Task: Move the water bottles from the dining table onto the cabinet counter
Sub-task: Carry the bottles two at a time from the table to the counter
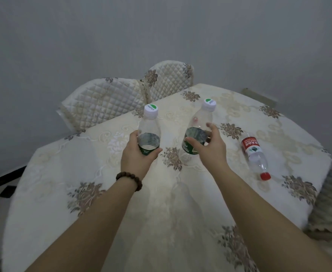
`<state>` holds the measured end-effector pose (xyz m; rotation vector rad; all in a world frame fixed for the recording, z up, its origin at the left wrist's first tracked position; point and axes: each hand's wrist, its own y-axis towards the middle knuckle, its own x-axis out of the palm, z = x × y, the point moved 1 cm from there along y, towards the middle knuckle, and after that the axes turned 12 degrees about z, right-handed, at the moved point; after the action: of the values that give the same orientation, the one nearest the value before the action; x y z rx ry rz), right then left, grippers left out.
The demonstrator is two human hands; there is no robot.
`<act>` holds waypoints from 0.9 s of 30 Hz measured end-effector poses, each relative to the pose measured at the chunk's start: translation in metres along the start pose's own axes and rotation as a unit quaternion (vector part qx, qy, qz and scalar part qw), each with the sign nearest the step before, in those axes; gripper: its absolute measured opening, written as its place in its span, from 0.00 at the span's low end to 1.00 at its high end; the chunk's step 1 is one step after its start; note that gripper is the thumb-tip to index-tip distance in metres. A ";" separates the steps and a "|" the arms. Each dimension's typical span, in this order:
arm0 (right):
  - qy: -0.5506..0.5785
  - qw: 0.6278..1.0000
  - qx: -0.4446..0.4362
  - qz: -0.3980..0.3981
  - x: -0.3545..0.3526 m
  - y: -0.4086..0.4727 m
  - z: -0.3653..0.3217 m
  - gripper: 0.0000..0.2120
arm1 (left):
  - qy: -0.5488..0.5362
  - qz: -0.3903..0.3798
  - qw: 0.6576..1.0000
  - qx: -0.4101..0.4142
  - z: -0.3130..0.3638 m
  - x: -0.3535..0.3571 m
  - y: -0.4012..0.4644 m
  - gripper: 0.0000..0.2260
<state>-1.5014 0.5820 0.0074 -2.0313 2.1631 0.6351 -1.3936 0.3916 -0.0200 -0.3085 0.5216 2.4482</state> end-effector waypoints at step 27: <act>-0.056 0.955 0.068 0.283 -0.194 -0.354 -0.054 0.36 | -0.093 -0.242 0.956 0.140 0.074 -0.123 -0.235 0.27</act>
<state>-1.1259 0.7356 0.0447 -1.2630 2.6376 0.6111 -1.1607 0.5333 0.0188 -0.0710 0.6174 1.8768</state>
